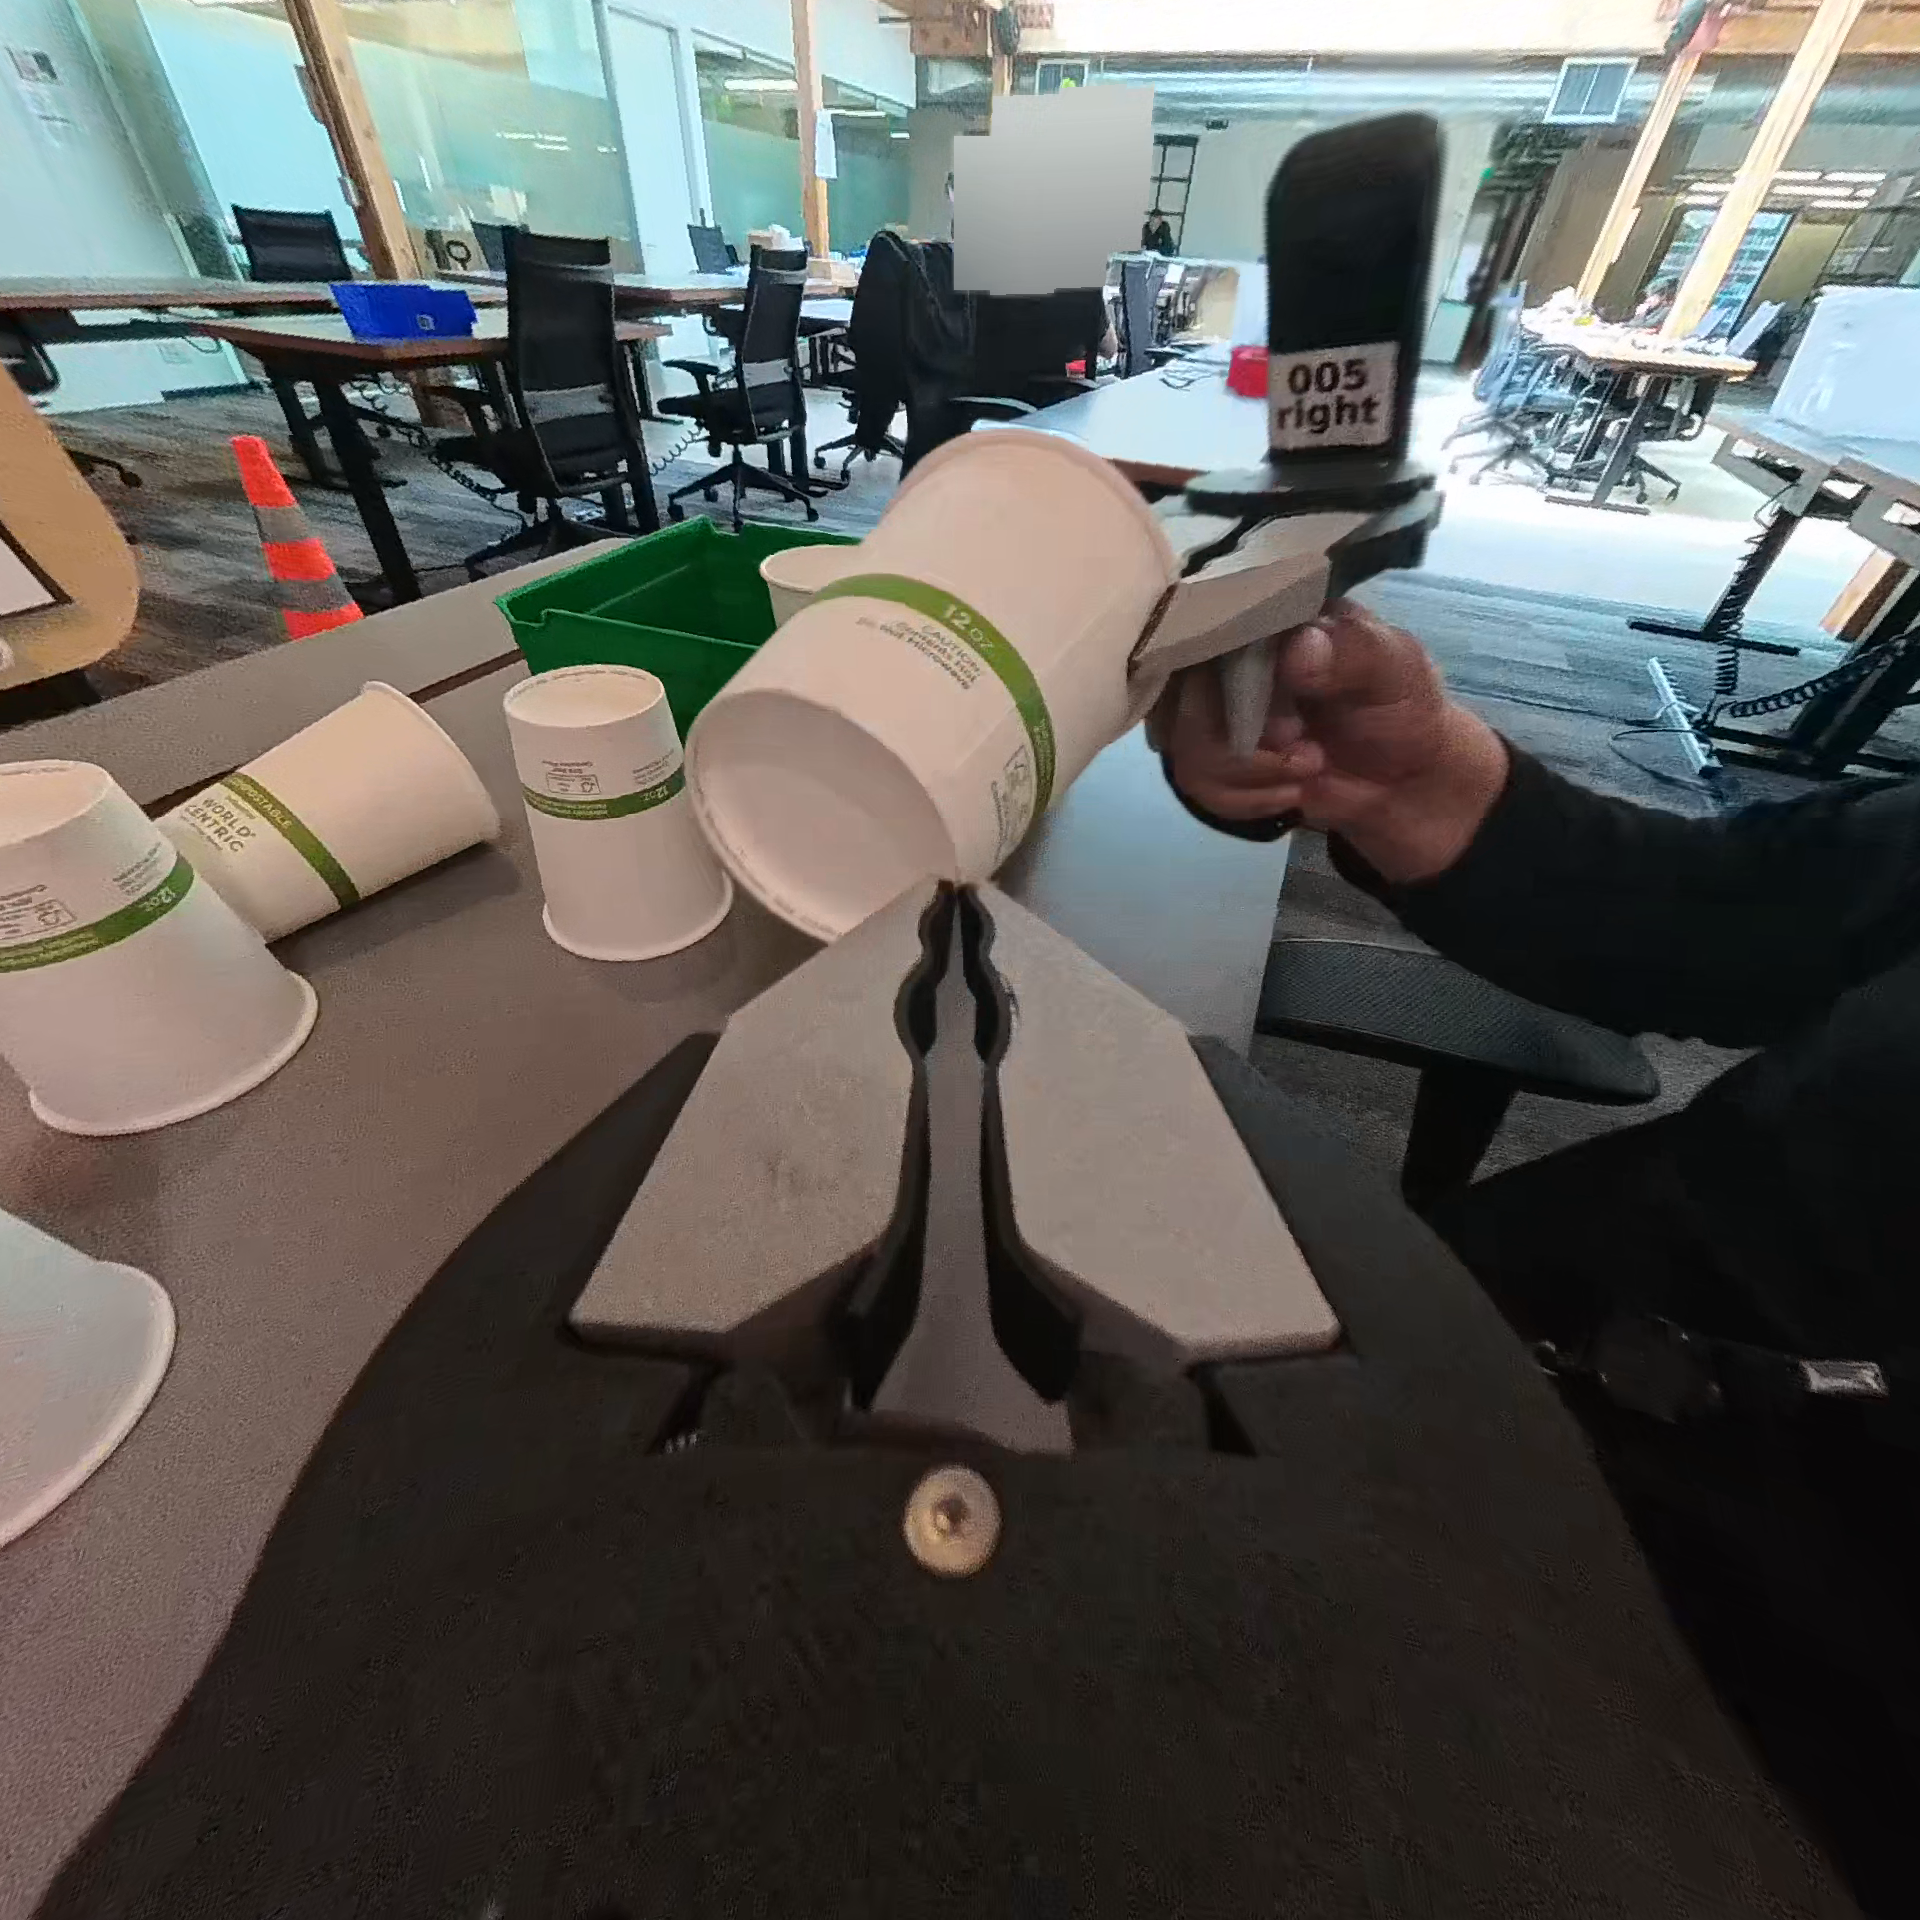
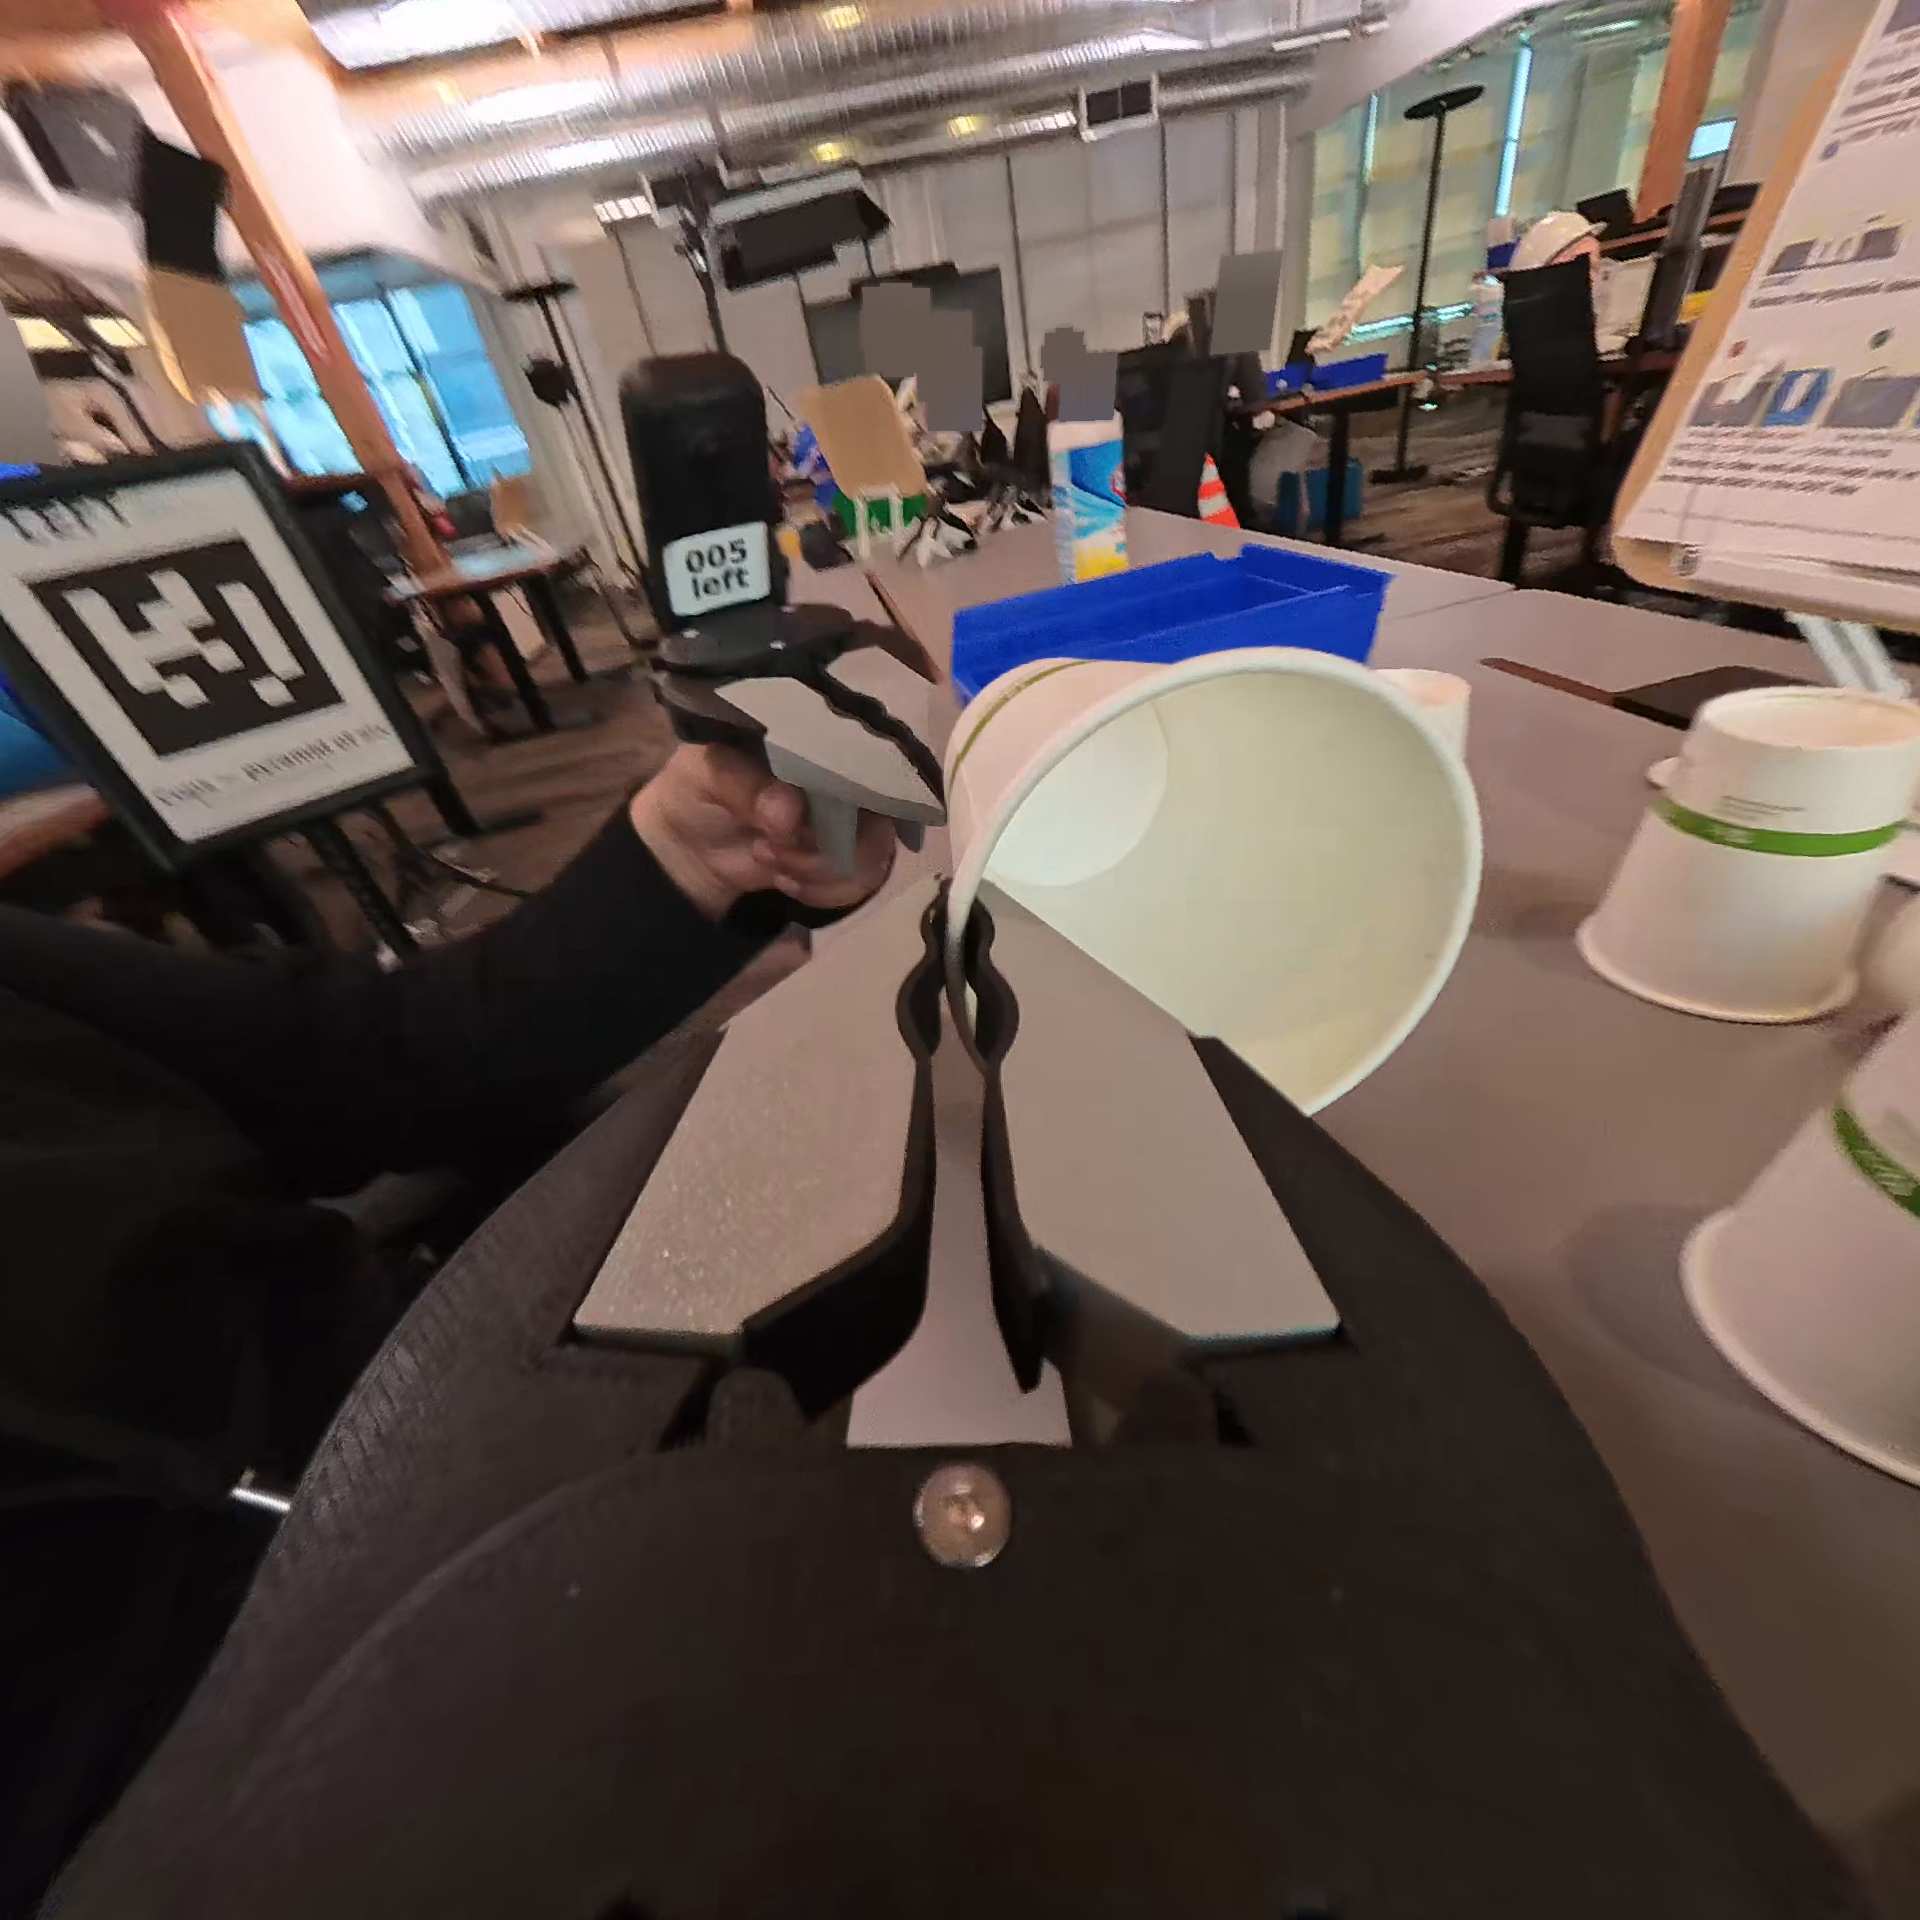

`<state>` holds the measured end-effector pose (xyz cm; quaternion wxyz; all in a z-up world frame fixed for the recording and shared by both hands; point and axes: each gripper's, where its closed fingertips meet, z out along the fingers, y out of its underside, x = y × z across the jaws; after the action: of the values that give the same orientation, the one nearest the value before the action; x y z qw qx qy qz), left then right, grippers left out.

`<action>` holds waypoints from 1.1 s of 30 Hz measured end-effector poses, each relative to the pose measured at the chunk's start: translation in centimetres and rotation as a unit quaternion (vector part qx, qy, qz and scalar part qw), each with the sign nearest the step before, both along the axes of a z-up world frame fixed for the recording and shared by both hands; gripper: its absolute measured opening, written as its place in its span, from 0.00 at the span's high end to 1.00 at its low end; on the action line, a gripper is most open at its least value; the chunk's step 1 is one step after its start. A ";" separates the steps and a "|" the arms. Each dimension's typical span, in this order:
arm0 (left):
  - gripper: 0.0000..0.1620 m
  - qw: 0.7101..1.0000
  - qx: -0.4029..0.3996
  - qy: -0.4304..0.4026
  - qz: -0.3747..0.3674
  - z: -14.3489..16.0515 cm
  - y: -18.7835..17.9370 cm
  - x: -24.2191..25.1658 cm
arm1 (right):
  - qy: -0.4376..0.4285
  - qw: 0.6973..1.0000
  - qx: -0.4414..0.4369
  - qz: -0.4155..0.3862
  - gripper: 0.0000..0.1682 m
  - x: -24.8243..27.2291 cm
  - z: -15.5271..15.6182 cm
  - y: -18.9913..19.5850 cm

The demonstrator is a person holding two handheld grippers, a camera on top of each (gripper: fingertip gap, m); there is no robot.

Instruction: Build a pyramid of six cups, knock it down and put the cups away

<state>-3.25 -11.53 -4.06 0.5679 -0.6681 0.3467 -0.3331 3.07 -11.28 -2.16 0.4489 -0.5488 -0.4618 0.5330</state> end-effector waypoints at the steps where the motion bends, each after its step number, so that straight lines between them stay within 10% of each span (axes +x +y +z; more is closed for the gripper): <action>1: 1.00 1.000 0.000 0.006 0.012 -0.3 0.4 -0.1 | -0.014 1.000 0.017 -0.012 1.00 0.3 0.0 0.2; 10: 0.97 0.945 -0.046 0.177 0.272 -9.2 8.4 -10.7 | -0.100 0.977 0.109 -0.154 1.00 8.1 5.1 7.8; 18: 0.94 0.932 -0.084 0.183 0.302 -12.7 10.6 -12.1 | -0.300 0.888 0.142 -0.319 1.00 17.5 6.3 19.5; 31: 0.90 0.929 -0.112 0.206 0.285 -14.0 10.6 -11.6 | -0.570 0.784 0.030 -0.244 1.00 20.8 -1.0 21.8; 33: 0.90 0.931 -0.114 0.199 0.285 -13.9 10.6 -11.6 | -0.584 0.765 0.042 -0.269 0.83 21.1 -1.3 22.9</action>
<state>-14.88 -0.90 -17.92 0.4786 -0.8514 0.2077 -0.0551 24.19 11.59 -3.42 0.2399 -0.8361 -0.4905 -0.0535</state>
